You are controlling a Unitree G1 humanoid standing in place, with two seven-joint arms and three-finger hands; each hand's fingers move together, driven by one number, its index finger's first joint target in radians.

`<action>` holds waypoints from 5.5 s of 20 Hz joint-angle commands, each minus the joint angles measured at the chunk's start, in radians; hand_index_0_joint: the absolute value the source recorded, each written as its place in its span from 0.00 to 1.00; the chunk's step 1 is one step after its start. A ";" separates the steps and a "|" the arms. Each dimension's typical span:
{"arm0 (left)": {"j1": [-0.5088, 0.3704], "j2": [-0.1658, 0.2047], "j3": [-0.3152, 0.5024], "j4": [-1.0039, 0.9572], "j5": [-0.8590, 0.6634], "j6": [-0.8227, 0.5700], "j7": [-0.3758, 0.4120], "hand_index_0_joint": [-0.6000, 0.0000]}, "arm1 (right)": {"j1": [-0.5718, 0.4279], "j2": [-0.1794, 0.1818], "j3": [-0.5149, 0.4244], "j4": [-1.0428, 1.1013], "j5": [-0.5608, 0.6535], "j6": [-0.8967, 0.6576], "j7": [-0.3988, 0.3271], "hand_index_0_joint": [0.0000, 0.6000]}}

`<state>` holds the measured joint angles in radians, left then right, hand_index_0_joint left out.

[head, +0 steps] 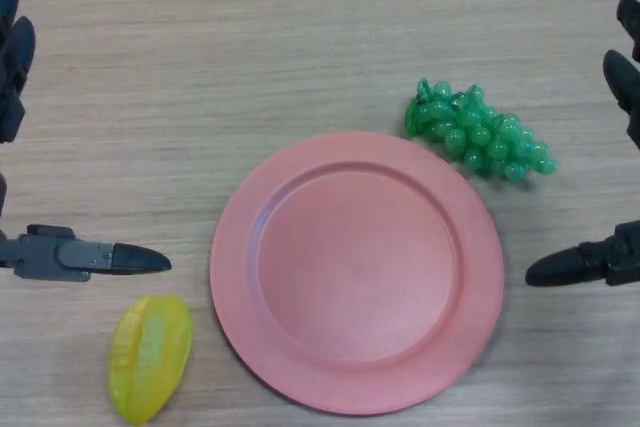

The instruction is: Pick up the yellow starfruit and place it on the plate

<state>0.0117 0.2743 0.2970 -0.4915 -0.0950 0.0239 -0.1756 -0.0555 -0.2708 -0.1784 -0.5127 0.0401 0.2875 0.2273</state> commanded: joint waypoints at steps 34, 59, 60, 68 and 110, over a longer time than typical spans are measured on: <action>0.371 -0.084 -0.105 0.081 0.332 -0.015 0.161 1.00 | -0.049 0.007 0.097 0.019 0.020 -0.105 -0.008 0.00; 0.407 -0.084 -0.098 0.114 0.199 -0.063 0.044 0.00 | -0.038 0.003 0.095 -0.013 0.023 -0.063 0.018 0.00; 0.402 -0.084 -0.080 0.097 0.202 -0.052 0.051 0.00 | -0.037 0.004 0.093 -0.016 0.028 -0.056 0.020 0.00; 0.291 -0.084 0.076 0.044 0.516 -0.293 0.216 0.00 | -0.041 0.000 0.084 -0.023 0.043 -0.050 0.018 0.00; -0.070 -0.021 -0.172 0.006 0.174 -0.093 0.182 1.00 | -0.012 -0.033 -0.030 -0.046 0.079 -0.082 0.017 0.00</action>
<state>-0.0344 0.2261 0.0618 -0.4372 0.0705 0.0800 -0.0174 -0.0451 -0.2685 -0.1340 -0.5072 0.0402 0.3367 0.2474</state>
